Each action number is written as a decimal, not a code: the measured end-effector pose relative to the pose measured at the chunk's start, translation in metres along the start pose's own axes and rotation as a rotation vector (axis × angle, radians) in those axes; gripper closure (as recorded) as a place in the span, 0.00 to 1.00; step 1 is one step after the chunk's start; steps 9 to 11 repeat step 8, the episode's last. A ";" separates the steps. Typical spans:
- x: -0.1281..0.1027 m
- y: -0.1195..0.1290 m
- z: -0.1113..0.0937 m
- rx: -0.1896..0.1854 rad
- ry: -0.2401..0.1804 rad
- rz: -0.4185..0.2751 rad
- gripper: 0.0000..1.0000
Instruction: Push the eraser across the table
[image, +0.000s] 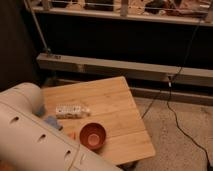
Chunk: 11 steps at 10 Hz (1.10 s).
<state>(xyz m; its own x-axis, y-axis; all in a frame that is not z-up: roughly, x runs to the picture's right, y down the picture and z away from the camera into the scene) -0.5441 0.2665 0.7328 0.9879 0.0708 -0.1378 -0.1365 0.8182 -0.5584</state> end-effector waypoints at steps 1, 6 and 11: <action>0.004 -0.010 -0.003 -0.007 -0.004 0.032 0.86; 0.027 -0.062 -0.024 -0.053 -0.038 0.188 0.86; 0.041 -0.084 -0.030 -0.072 -0.047 0.249 0.81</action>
